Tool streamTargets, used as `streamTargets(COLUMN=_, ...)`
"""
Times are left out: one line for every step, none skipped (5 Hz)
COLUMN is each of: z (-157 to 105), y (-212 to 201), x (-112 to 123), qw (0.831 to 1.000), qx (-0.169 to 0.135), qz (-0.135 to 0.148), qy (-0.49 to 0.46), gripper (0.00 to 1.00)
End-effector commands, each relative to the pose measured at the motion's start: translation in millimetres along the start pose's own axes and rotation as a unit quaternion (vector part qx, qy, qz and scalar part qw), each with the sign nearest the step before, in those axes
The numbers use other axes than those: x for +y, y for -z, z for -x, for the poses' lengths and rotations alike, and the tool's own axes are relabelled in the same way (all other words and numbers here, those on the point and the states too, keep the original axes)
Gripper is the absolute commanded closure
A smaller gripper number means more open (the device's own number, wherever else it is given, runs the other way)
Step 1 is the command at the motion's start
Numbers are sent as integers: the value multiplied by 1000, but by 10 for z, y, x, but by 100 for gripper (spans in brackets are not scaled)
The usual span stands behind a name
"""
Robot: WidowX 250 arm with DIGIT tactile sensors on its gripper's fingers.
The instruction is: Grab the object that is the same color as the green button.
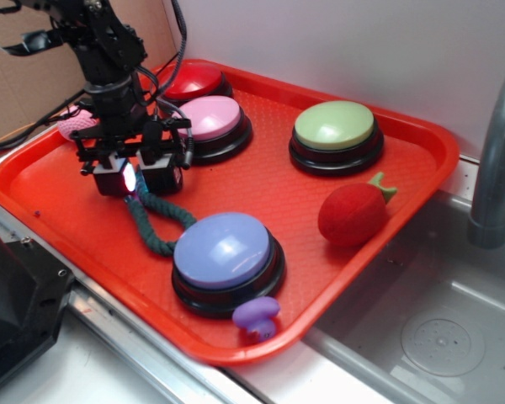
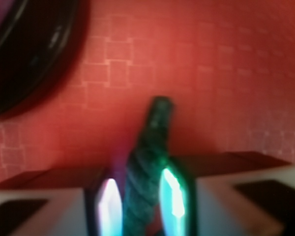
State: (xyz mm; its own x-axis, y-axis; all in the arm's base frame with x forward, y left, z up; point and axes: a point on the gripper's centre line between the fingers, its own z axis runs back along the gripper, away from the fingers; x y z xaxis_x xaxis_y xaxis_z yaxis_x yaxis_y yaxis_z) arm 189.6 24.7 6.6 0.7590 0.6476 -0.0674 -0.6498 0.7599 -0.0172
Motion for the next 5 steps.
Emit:
streamTargets(z=95, y=-586, x=145, qw=989, qx=-17, qz=73, qy=125, gripper=100)
streamTargets(z=133, y=-1059, x=356, qw=970, qx=-64, qz=134, qy=194, gripper=100)
streamTargets(z=157, y=-1551, x=432, qw=957, qx=-92, qz=138, qy=238, gripper=100)
streamTargets(z=216, y=-2051, x=253, qw=959, qx=-98, qz=121, qy=237, gripper=100)
streamTargets(z=330, y=-2534, x=0, qw=955, qx=-121, qz=85, qy=257, gripper=100)
